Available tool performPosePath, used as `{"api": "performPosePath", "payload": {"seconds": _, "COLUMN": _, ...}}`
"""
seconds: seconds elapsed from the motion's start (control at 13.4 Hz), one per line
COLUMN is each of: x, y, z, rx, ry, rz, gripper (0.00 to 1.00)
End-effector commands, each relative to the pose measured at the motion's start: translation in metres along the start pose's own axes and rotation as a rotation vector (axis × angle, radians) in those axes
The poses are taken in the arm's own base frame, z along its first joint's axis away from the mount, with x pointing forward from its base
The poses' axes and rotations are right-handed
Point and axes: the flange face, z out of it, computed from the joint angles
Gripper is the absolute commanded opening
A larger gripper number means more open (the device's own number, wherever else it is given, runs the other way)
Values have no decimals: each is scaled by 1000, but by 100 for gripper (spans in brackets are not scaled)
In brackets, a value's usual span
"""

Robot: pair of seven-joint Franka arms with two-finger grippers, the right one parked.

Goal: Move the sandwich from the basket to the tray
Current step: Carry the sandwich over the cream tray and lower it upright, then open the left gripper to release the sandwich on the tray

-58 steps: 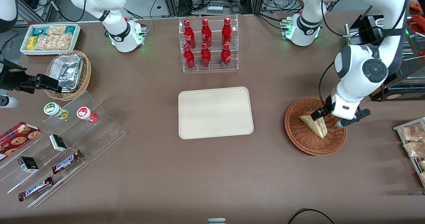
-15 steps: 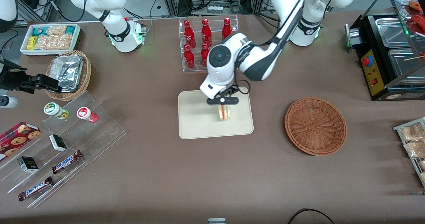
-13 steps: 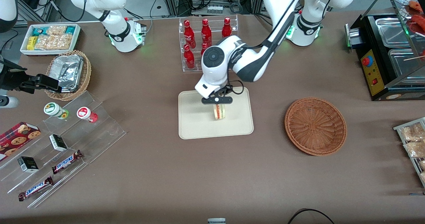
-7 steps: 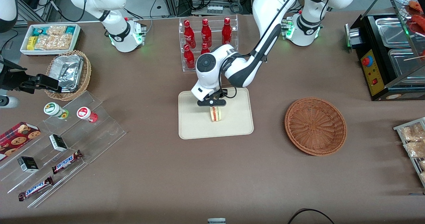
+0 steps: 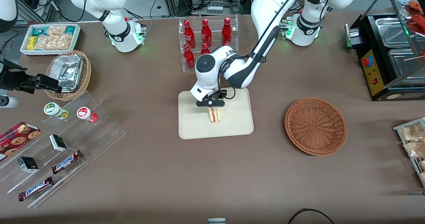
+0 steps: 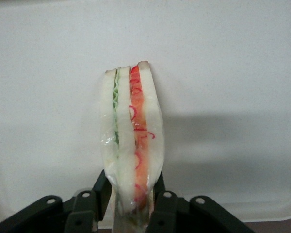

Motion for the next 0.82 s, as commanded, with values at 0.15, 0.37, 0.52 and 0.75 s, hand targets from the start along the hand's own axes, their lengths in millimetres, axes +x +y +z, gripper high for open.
{"api": "performPosePath", "payload": {"seconds": 0.15, "x": 7, "y": -8, "z": -43, "rx": 28, "ry": 5, "rz": -41, "gripper": 100}}
{"api": "performPosePath", "payload": {"seconds": 0.37, "x": 15, "y": -32, "z": -98, "rx": 50, "ry": 2, "rz": -67, "gripper": 100}}
{"api": "performPosePath", "payload": {"seconds": 0.52, "x": 29, "y": -68, "z": -147, "rx": 66, "ry": -5, "rz": -109, "gripper": 100}}
{"api": "performPosePath", "payload": {"seconds": 0.75, "x": 40, "y": -132, "z": -220, "rx": 79, "ry": -23, "rz": -116, "gripper": 100}}
